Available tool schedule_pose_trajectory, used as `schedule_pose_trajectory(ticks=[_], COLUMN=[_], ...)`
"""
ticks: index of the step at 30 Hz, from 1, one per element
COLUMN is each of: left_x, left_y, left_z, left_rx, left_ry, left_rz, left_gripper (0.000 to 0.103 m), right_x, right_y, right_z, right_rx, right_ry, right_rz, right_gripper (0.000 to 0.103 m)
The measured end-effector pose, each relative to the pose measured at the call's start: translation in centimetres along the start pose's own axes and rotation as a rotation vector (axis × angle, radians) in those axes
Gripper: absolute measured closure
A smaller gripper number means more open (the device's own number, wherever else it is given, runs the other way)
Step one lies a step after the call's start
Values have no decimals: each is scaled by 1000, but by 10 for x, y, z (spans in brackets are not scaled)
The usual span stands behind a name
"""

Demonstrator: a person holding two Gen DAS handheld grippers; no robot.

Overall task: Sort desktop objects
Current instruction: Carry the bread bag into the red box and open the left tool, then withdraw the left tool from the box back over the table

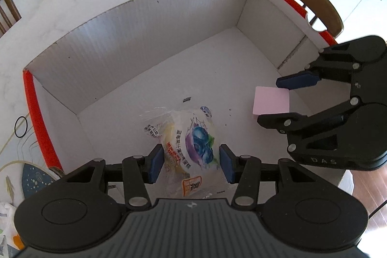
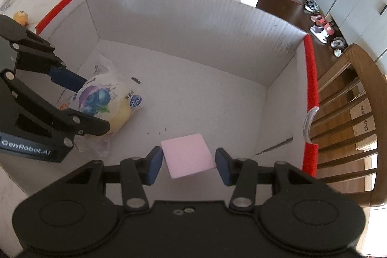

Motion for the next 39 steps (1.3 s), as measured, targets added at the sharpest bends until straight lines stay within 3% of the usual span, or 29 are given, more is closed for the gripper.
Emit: schedule_pose_trajectory(ticks=[5, 9, 16, 23, 32, 39], left_x=[-1, -5, -24, -58, -106, -138], left_y=[0, 1, -1, 0, -14, -37], left_z=[-1, -3, -5, -10, -24, -39], left_rx=[4, 4, -8, -75, -146, -206], left_ry=[-6, -9, -10, -53, -27, -1], left_rz=[-12, -11, 33, 125, 252, 327], left_gripper=[55, 54, 42, 42, 42, 42], right_x=[5, 7, -3, -27, -62, -90], right_y=[-1, -2, 0, 3, -4, -5], right_z=[-3, -3, -8, -11, -29, -57], right_rx=[-21, -21, -39, -25, -6, -25], right_ry=[11, 23, 62, 122, 206, 212], right_rz=[-44, -44, -2, 65, 181, 259], right_gripper=[54, 45, 32, 29, 28, 26])
Point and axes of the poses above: each gripper's, at about its wrist camera, not at the fingertips, and x roughly the way its jaws point, z to its right, y to its top, the point moved 9 cm from there along x, roughly the way its jaws point, and after that the axes turned 15 degrees about y, right-handed, at the moved point
